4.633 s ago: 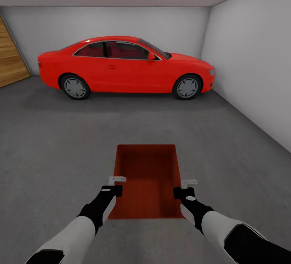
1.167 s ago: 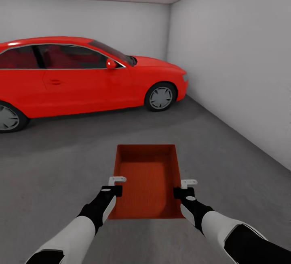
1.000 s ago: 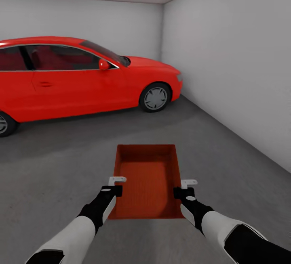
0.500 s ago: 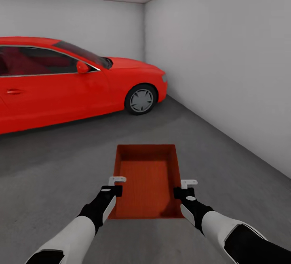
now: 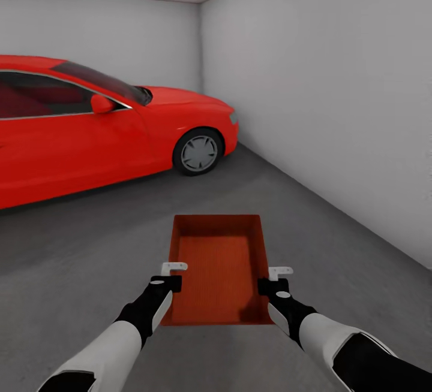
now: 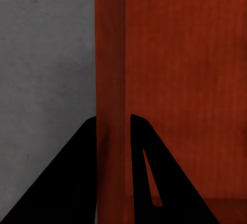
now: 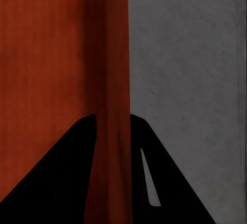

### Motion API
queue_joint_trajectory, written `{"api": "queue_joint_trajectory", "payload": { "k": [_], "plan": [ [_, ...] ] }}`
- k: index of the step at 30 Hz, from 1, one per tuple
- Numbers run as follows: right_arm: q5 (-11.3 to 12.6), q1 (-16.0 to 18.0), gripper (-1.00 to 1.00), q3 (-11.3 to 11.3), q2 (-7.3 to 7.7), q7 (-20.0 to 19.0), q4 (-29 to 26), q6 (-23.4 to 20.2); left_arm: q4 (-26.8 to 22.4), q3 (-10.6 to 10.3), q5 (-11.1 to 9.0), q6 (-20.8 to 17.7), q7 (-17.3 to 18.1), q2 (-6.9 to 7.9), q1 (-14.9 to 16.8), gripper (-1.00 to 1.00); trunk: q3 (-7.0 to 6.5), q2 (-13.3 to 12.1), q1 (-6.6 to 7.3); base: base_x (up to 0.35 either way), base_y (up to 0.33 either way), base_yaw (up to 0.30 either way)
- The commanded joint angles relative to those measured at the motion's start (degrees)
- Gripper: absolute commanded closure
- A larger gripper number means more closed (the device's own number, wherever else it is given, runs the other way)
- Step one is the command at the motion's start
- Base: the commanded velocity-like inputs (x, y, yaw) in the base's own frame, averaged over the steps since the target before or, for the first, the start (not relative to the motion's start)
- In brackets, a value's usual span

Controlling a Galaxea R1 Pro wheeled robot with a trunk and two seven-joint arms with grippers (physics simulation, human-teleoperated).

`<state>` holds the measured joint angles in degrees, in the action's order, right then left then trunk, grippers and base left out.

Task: Move the two storage containers from the living room to the garage. In the garage, place one container on the floor and stack the other container on top of it (either order is fine).

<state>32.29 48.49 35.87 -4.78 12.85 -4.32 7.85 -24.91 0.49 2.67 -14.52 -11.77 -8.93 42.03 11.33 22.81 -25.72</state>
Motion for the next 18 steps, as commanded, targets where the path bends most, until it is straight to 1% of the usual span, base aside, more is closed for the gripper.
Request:
{"api": "queue_joint_trajectory", "payload": {
  "k": [1,18],
  "plan": [
    [-0.3,0.12,1.0,-0.71,0.47,0.34,-0.08,0.32,2.76,-0.76,-0.57,-0.87,-0.45,0.03,-0.02,1.0,0.1,0.11,-0.06,0.323,0.0,-0.279],
    [-0.3,0.12,1.0,-0.71,0.47,0.34,-0.08,0.32,2.76,-0.76,-0.57,-0.87,-0.45,0.04,-0.02,1.0,0.1,0.11,-0.06,0.323,0.0,-0.285]
  ]
}}
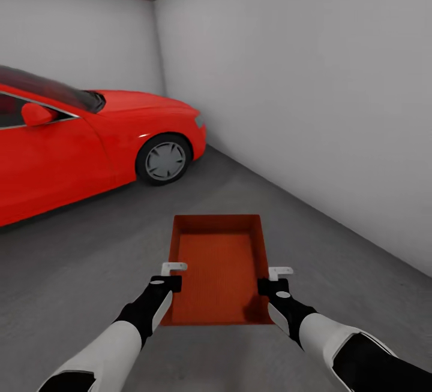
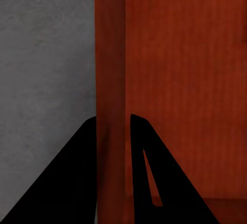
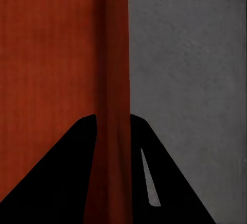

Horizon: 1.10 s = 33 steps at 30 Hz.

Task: Move the two storage containers from the living room to the garage. In the garage, place one container on the floor and stack the other container on top of it (either order is fine).

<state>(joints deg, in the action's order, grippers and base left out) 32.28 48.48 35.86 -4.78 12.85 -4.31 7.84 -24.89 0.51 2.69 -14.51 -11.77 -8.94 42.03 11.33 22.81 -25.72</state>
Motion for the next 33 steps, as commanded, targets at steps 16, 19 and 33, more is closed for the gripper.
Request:
{"api": "queue_joint_trajectory", "payload": {
  "k": [16,19,33],
  "plan": [
    [-0.28,0.12,1.0,-0.7,0.47,0.34,-0.08,0.33,2.75,-0.77,-0.58,-0.87,-0.45,0.02,-0.02,1.0,0.1,0.11,-0.06,0.323,0.0,-0.286],
    [-0.28,0.12,1.0,-0.7,0.47,0.34,-0.08,0.33,2.75,-0.77,-0.58,-0.87,-0.45,0.01,-0.02,1.0,0.1,0.11,-0.06,0.323,0.0,-0.286],
    [-0.28,0.12,1.0,-0.7,0.47,0.34,-0.08,0.33,2.75,-0.77,-0.58,-0.87,-0.45,0.05,-0.02,1.0,0.1,0.11,-0.06,0.323,0.0,-0.286]
  ]
}}
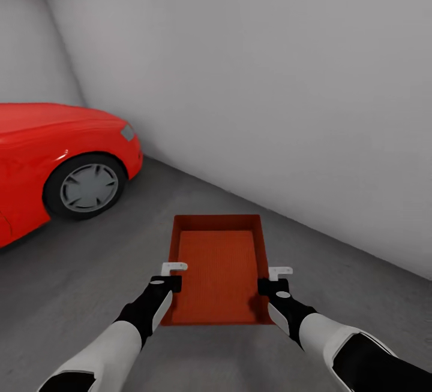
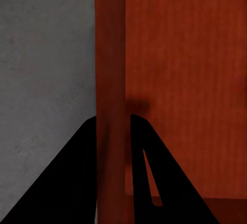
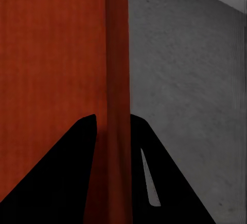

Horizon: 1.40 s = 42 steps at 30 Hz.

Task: Move the two storage containers from the living room to the garage. In the garage, place one container on the floor and stack the other container on top of it (either order is fine).

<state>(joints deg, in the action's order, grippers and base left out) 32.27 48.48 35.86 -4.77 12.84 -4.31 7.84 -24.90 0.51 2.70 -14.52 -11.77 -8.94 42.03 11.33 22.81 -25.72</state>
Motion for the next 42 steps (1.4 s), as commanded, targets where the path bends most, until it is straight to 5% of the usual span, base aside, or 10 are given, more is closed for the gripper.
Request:
{"api": "queue_joint_trajectory", "payload": {
  "k": [1,42],
  "plan": [
    [-0.28,0.12,1.0,-0.7,0.47,0.34,-0.08,0.33,2.75,-0.78,-0.59,-0.87,-0.45,0.06,-0.02,1.0,0.1,0.11,-0.06,0.323,0.0,-0.286],
    [-0.28,0.12,1.0,-0.7,0.55,0.34,-0.08,0.33,2.75,-0.78,-0.54,-0.87,-0.45,-0.02,-0.02,1.0,0.1,0.11,-0.06,0.323,0.0,-0.286]
  ]
}}
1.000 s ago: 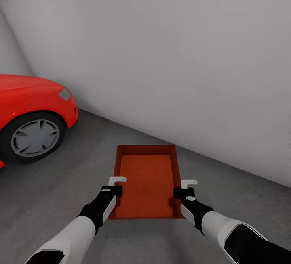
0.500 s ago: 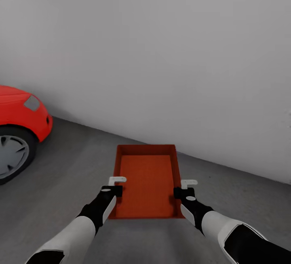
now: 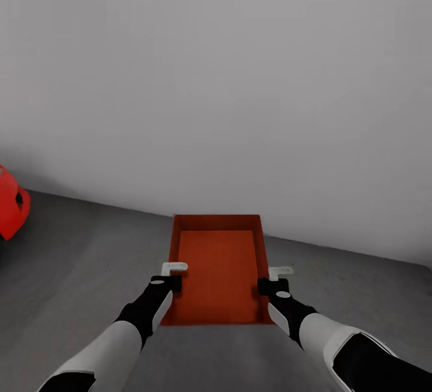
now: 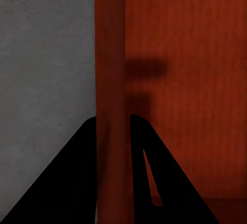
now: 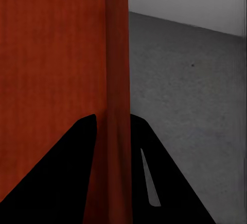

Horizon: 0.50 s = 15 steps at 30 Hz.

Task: Move the two storage containers from the living room to the garage. In the garage, place one container on the floor and stack the other container on top of it (either order is fine).

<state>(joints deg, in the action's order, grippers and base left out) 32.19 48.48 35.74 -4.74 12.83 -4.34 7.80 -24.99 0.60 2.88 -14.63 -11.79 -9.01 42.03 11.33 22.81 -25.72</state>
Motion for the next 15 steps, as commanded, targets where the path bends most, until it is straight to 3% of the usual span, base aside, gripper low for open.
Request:
{"api": "queue_joint_trajectory", "payload": {
  "k": [1,8,15],
  "plan": [
    [-0.19,0.12,1.0,-0.58,0.52,0.36,-0.05,0.37,2.84,-0.86,-0.72,-0.75,-0.43,0.04,-0.02,1.0,0.1,0.11,-0.07,0.323,0.0,-0.286],
    [-0.19,0.12,1.0,-0.58,0.52,0.36,-0.05,0.37,2.79,-0.86,-0.69,-0.75,-0.43,0.04,-0.02,1.0,0.1,0.11,-0.07,0.32,0.0,-0.285],
    [-0.19,0.12,1.0,-0.58,0.52,0.36,-0.05,0.37,2.67,-0.86,-0.68,-0.75,-0.43,0.12,-0.02,1.0,0.1,0.11,-0.07,0.066,0.0,-0.285]
  ]
}}
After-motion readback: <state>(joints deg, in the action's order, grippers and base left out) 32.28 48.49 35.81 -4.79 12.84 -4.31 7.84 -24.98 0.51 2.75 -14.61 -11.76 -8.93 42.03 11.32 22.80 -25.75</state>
